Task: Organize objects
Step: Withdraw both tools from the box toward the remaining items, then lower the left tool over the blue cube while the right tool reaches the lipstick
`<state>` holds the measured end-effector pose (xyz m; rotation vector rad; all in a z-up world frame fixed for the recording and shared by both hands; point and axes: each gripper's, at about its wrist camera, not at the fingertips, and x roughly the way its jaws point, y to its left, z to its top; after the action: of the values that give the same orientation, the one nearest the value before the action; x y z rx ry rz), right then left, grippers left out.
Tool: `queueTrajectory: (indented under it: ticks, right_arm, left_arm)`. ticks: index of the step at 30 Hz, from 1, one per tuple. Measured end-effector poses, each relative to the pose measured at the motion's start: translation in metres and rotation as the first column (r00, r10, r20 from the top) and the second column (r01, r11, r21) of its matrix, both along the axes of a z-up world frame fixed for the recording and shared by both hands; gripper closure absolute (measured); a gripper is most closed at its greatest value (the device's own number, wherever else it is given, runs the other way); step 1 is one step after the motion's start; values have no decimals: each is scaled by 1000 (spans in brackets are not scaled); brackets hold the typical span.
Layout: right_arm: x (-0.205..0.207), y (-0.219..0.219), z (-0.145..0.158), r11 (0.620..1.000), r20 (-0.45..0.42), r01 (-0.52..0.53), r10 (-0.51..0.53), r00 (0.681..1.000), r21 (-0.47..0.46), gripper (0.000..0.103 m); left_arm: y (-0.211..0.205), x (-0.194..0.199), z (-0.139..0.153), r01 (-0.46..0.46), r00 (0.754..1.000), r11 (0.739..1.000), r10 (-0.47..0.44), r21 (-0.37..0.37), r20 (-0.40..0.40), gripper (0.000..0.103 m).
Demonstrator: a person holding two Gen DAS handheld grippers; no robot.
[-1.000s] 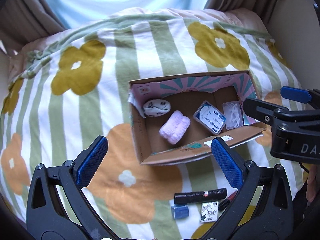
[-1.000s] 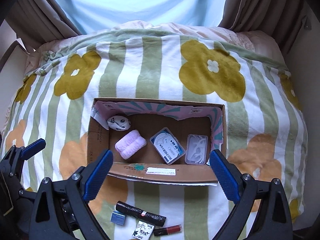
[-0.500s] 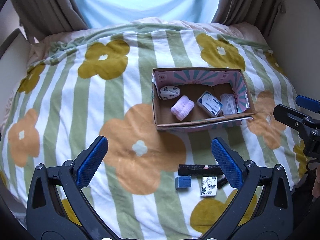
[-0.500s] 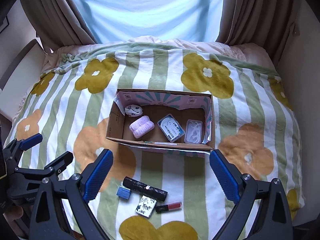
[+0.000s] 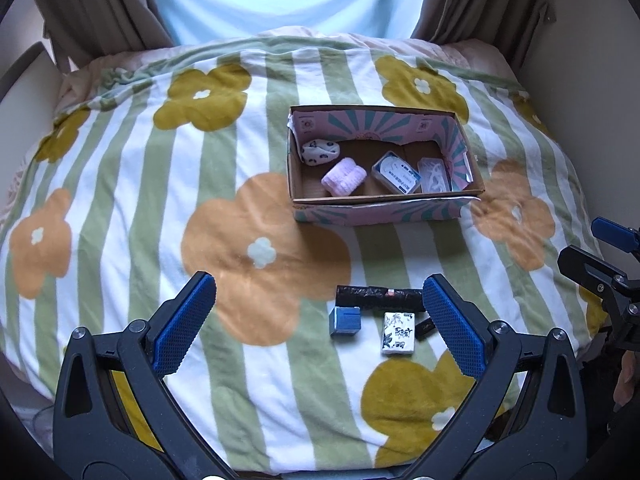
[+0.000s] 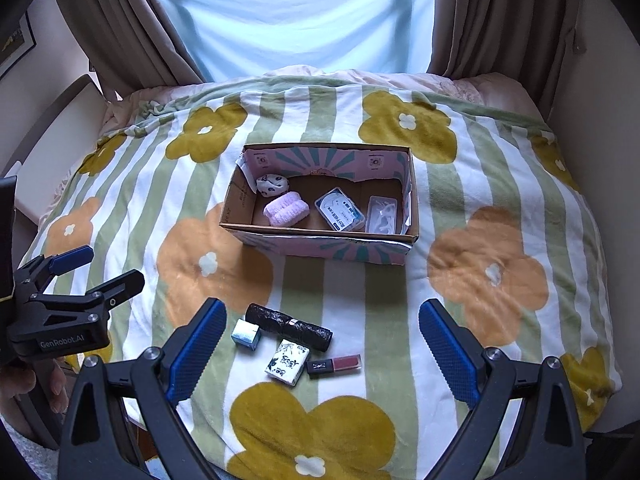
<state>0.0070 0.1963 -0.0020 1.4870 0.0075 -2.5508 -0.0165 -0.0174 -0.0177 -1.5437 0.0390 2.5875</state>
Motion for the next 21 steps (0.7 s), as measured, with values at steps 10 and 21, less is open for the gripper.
queueTrajectory:
  ticks: [10,21]
  right_arm:
    - [13,1,-14,999,-8,-37,37,999,18,7]
    - [29,5,-70,997,3,-68,68,998,31,7]
  left_arm:
    - [4,-1,-10,24,999,1000,-24,13,25,1]
    - [11,3,-62,63,997,997,-64,34,49,5]
